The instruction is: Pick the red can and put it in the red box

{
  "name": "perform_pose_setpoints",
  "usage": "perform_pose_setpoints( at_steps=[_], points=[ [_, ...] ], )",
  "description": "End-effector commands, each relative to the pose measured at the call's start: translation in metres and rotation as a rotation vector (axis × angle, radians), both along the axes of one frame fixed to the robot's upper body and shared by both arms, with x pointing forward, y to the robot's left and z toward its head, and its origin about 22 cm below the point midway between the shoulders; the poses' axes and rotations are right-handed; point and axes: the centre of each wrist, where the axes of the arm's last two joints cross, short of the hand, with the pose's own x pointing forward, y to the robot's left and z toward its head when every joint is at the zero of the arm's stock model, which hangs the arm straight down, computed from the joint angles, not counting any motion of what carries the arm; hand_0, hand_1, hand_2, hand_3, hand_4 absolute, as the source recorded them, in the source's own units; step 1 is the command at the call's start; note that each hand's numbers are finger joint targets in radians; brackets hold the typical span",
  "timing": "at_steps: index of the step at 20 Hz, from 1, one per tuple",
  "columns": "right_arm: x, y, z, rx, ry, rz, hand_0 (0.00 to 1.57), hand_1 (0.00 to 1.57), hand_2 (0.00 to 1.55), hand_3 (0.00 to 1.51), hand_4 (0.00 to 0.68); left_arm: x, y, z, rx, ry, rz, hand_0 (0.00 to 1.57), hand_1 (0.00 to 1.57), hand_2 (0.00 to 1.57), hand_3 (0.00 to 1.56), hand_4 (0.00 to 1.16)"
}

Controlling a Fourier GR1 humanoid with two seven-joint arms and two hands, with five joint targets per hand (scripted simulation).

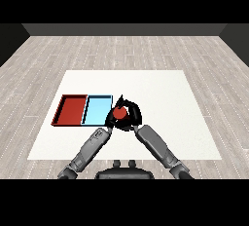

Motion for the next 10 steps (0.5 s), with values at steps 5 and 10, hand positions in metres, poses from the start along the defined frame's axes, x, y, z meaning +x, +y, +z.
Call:
perform_pose_setpoints(
  at_steps=[5,10],
  points=[
    [-0.008,0.011,-0.011,0.022,-0.013,0.015,1.51,1.51,1.47,1.41,0.512,0.002,-0.004,0.007,0.039,-0.023,0.087,0.77,0.77,0.78,0.0,0.55],
    [-0.003,0.006,-0.009,0.057,-0.003,0.026,1.49,1.49,1.45,1.4,0.522,0.008,-0.009,-0.003,0.02,0.039,0.08,1.57,1.57,1.52,1.42,0.9]
  ],
)
